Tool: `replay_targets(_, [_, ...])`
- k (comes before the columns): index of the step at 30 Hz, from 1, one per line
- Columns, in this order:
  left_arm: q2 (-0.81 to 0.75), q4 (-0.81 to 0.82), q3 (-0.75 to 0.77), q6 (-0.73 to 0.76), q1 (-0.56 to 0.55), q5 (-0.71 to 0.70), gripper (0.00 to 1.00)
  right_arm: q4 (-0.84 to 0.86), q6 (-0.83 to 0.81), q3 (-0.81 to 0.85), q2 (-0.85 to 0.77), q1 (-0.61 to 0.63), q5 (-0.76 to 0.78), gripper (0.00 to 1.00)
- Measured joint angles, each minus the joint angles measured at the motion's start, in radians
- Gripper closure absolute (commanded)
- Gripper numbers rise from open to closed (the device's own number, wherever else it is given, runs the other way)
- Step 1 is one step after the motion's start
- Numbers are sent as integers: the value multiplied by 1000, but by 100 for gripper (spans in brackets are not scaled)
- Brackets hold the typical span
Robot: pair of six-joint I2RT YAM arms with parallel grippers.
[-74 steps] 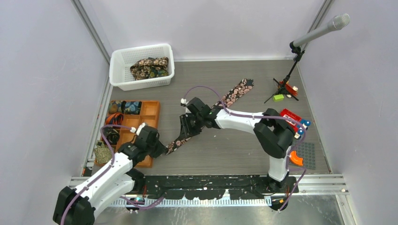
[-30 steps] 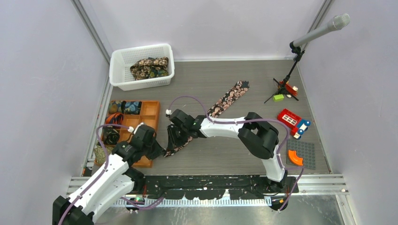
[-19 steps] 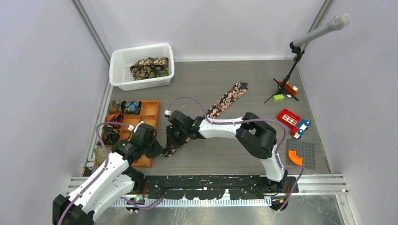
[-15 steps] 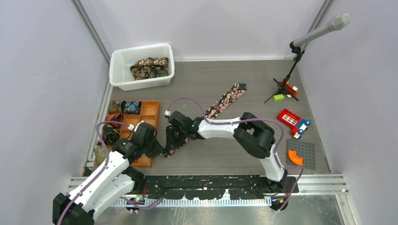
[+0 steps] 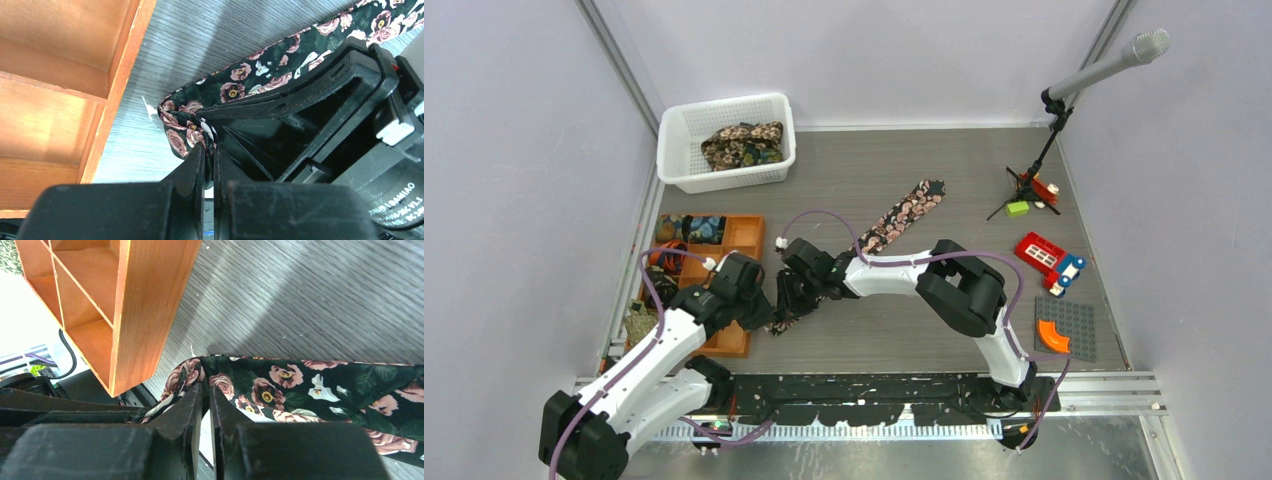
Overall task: Roll the ties
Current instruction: Roll the tie at the center of the board.
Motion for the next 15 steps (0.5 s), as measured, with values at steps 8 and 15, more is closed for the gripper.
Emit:
replay_targets(8, [97, 48, 0, 11, 0, 11, 100, 16, 8, -29, 0, -2, 4, 83])
replay_targets(15, [154, 84, 5, 30, 0, 16, 100, 23, 6, -43, 0, -10, 10, 83])
